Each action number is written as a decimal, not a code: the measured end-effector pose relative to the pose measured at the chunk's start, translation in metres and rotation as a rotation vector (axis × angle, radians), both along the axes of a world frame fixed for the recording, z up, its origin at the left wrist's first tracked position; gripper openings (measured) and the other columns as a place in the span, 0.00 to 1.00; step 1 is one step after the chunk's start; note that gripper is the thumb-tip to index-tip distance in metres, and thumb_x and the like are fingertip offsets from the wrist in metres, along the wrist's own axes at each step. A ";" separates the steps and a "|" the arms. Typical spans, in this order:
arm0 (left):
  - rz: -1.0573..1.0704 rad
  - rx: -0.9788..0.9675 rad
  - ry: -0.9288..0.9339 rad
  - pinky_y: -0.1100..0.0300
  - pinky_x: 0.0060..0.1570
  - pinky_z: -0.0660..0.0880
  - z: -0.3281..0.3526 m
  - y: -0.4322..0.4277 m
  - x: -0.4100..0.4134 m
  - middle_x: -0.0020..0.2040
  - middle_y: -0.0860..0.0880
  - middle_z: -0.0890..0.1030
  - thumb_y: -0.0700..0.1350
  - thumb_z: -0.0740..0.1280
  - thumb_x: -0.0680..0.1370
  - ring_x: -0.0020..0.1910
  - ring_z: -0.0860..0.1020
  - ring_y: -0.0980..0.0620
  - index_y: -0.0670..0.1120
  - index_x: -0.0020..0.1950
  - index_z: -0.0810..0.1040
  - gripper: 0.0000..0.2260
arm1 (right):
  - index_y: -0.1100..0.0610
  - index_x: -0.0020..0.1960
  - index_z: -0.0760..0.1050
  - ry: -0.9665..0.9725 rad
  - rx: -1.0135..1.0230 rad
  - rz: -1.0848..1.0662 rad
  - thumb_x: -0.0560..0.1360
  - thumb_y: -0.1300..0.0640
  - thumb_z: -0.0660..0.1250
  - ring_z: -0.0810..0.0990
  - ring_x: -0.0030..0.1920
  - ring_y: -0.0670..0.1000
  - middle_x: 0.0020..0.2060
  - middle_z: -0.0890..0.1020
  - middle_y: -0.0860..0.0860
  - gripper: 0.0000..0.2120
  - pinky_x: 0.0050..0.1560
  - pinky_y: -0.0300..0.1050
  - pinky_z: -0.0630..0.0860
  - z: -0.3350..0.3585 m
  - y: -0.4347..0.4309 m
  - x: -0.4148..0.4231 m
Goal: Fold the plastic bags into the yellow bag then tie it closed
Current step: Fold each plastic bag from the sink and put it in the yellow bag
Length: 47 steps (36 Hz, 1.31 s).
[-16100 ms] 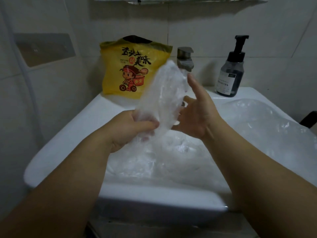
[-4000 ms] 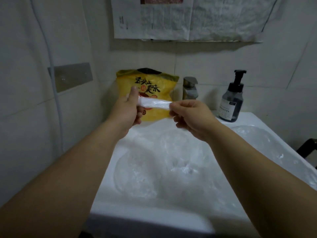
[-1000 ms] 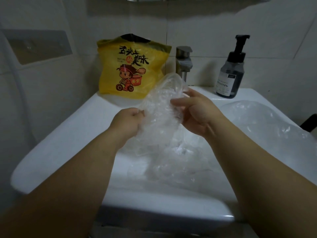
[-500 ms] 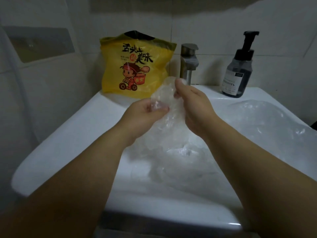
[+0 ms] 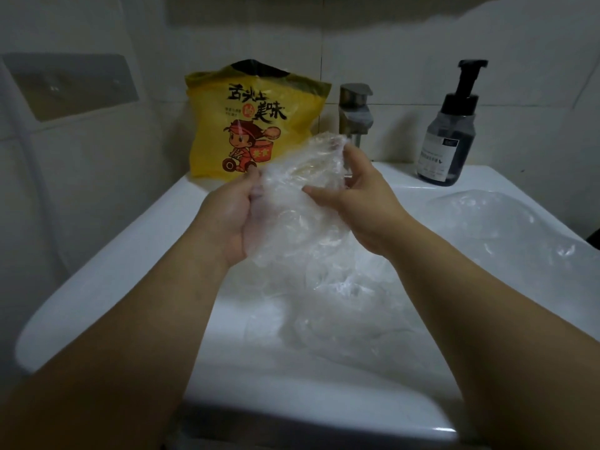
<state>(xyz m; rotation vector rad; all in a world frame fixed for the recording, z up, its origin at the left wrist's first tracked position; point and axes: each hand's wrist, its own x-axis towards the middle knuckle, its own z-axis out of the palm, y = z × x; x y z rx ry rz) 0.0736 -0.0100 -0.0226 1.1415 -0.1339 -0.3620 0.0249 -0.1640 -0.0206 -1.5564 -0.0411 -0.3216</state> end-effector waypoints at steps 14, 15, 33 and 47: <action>0.102 0.077 -0.072 0.53 0.50 0.79 -0.005 0.007 0.012 0.57 0.48 0.83 0.54 0.58 0.82 0.55 0.82 0.48 0.49 0.65 0.77 0.17 | 0.49 0.72 0.66 0.076 0.039 0.070 0.79 0.58 0.64 0.83 0.52 0.53 0.56 0.81 0.53 0.22 0.52 0.50 0.81 0.005 -0.010 -0.001; 0.114 0.068 -0.051 0.54 0.49 0.80 -0.006 0.008 0.015 0.56 0.48 0.84 0.54 0.58 0.83 0.54 0.82 0.49 0.48 0.64 0.78 0.16 | 0.48 0.72 0.65 0.075 -0.045 0.060 0.78 0.60 0.65 0.83 0.51 0.53 0.55 0.81 0.52 0.25 0.49 0.48 0.81 0.004 -0.011 -0.001; -0.140 0.083 -0.032 0.56 0.56 0.74 -0.004 0.015 0.009 0.59 0.39 0.78 0.47 0.70 0.74 0.53 0.79 0.47 0.41 0.67 0.74 0.23 | 0.48 0.74 0.61 0.131 -0.031 0.048 0.66 0.39 0.72 0.75 0.64 0.55 0.65 0.75 0.53 0.41 0.65 0.58 0.71 0.004 -0.009 -0.001; -0.044 -0.052 -0.230 0.58 0.45 0.78 -0.007 0.014 0.012 0.52 0.47 0.83 0.40 0.64 0.80 0.49 0.82 0.51 0.47 0.76 0.64 0.24 | 0.46 0.75 0.59 0.105 0.084 -0.062 0.79 0.61 0.63 0.82 0.46 0.53 0.66 0.70 0.59 0.28 0.43 0.45 0.82 0.003 -0.014 -0.006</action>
